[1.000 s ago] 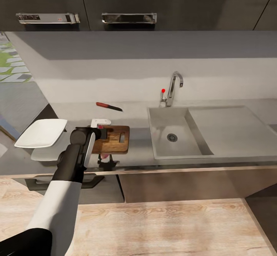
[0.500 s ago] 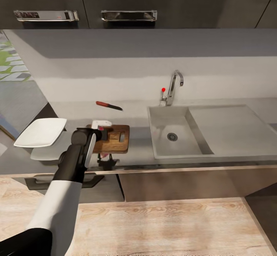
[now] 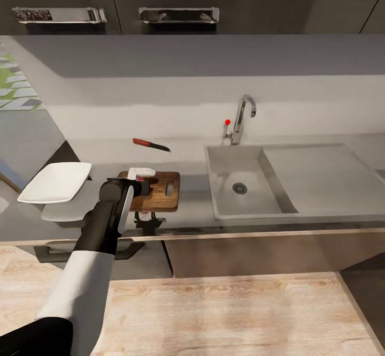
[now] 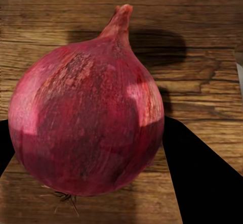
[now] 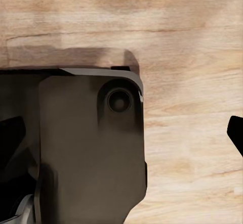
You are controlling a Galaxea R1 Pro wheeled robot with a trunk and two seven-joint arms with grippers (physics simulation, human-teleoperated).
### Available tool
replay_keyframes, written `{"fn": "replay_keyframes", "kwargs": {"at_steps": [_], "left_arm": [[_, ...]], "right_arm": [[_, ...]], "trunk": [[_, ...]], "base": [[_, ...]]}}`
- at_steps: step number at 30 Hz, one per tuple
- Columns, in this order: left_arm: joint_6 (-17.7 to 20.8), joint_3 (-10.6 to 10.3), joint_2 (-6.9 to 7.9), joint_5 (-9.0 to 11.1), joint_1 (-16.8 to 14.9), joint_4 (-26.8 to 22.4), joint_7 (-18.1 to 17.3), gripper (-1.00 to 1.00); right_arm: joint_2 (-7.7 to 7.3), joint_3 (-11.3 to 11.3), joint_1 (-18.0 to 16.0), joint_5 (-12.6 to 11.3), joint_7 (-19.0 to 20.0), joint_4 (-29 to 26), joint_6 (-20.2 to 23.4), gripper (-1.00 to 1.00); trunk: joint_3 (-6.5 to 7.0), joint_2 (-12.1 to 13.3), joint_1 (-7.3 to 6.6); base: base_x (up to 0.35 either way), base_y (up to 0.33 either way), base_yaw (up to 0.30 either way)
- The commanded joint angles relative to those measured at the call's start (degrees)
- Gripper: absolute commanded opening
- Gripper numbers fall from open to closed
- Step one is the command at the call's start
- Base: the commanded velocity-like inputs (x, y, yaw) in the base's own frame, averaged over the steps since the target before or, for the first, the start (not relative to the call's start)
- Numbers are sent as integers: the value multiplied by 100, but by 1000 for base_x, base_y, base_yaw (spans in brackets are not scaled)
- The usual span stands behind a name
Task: In the kitchen, take the Vidalia onion out of the sink, dice it on the chopping board with the paring knife, put the diced onion into the bowl on the countertop, then place both the paring knife and the chopping board into the sink.
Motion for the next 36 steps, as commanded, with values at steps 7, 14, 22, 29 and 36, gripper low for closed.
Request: {"fn": "replay_keyframes", "kwargs": {"at_steps": [7, 14, 22, 29, 36], "left_arm": [[25, 8, -5, -24, -4, -22, -7, -100], [25, 8, -5, -24, -5, -23, -7, -100], [25, 8, -5, -24, -4, 7, -7, -100], [25, 8, -2, -24, -7, 25, -7, -100], [25, 8, -3, -24, -4, 30, -7, -100]], "right_arm": [[0, 22, -2, 8, -34, 2, -13, 100], [0, 23, -2, 8, -34, 4, -13, 100], [0, 23, -2, 8, -34, 4, -13, 100], [0, 23, -2, 8, -34, 2, -13, 100], [0, 17, -2, 8, -34, 2, -13, 100]], "trunk": [[-10, -10, 3], [-10, -10, 3], [-10, -10, 3], [-14, -10, 3], [-44, -10, 3]], "base": [[39, 0, 0], [121, 0, 0], [11, 0, 0], [0, 0, 0], [0, 0, 0]]}}
